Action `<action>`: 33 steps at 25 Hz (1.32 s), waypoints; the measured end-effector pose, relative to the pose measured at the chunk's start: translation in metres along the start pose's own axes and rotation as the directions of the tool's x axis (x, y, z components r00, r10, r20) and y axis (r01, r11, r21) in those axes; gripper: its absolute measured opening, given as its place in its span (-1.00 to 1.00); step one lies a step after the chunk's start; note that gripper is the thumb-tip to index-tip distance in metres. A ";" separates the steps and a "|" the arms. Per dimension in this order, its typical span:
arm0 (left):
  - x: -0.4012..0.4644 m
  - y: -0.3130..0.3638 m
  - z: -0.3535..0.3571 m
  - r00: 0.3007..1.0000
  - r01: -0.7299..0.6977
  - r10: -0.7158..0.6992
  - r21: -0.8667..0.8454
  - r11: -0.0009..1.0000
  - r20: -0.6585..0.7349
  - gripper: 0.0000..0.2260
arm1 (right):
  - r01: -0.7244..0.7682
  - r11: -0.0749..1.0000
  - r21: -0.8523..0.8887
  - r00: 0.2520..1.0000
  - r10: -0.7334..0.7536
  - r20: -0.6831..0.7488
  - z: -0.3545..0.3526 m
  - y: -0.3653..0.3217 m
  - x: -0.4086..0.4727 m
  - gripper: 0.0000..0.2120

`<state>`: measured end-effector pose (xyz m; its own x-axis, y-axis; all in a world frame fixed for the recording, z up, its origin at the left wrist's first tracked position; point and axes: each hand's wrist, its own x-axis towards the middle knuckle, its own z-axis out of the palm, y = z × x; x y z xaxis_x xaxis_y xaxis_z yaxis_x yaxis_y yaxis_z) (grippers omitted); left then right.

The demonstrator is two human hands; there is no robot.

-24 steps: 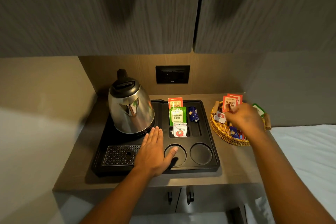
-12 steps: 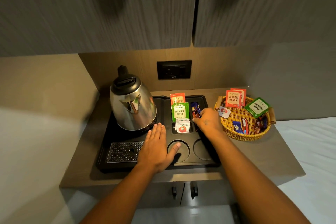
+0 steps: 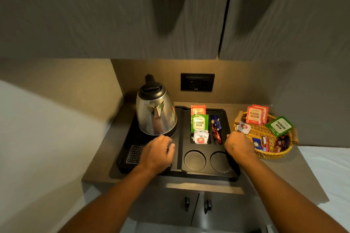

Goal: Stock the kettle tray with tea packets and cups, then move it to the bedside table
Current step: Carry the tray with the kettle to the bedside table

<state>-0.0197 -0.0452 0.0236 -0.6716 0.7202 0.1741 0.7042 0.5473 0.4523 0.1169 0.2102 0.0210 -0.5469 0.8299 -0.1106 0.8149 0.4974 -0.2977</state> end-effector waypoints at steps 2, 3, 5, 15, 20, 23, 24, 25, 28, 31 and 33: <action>0.003 -0.035 -0.025 0.987 0.095 -0.088 0.046 0.994 -0.136 -0.81 | 0.023 0.999 -0.036 0.999 -0.021 0.033 0.000 -0.002 0.002 -0.83; 0.008 -0.053 -0.039 0.970 0.193 -0.181 0.063 0.979 -0.163 -0.85 | 0.033 0.997 -0.066 0.999 -0.030 0.043 0.000 -0.004 0.002 -0.85; 0.021 -0.080 -0.060 0.920 0.378 -0.357 0.120 0.918 -0.162 -0.83 | 0.049 0.993 -0.105 0.997 -0.044 0.056 0.000 -0.006 0.005 -0.88; 0.047 -0.106 -0.048 0.896 0.364 -0.442 0.480 0.798 0.054 -0.55 | 0.042 0.994 -0.103 0.999 -0.041 0.017 0.014 -0.001 0.014 -0.76; 0.046 -0.106 -0.044 0.882 0.433 -0.471 0.348 0.831 0.026 -0.58 | 0.052 0.987 -0.152 0.998 -0.046 0.040 0.008 -0.006 0.012 -0.84; 0.044 -0.107 -0.048 0.851 0.499 -0.524 0.285 0.818 0.015 -0.62 | 0.047 0.981 -0.189 0.998 -0.039 0.045 0.002 -0.011 0.002 -0.86; 0.041 -0.108 -0.052 0.840 0.522 -0.543 0.254 0.814 0.015 -0.63 | 0.046 0.980 -0.193 0.998 -0.038 0.044 -0.001 -0.013 -0.001 -0.87; 0.039 -0.110 -0.054 0.842 0.519 -0.539 0.258 0.815 0.008 -0.63 | 0.049 0.980 -0.191 0.998 -0.042 0.042 -0.004 -0.015 -0.002 -0.87; 0.038 -0.107 -0.067 0.857 0.502 -0.514 0.282 0.818 -0.035 -0.63 | 0.066 0.980 -0.188 0.998 -0.065 0.010 -0.018 -0.025 -0.004 -0.86; 0.048 -0.100 -0.092 0.859 0.494 -0.511 0.322 0.808 -0.033 -0.59 | 0.062 0.985 -0.161 0.997 -0.067 -0.031 -0.030 -0.032 -0.010 -0.83; 0.054 -0.093 -0.110 0.885 0.437 -0.466 0.372 0.819 -0.013 -0.63 | 0.058 0.988 -0.143 0.996 -0.067 -0.062 -0.038 -0.032 -0.018 -0.82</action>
<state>-0.1471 -0.1046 0.0872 -0.9253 0.3765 -0.0456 0.3690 0.9215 0.1208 0.1082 0.1891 0.0689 -0.5874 0.8087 -0.0310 0.8010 0.5756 -0.1646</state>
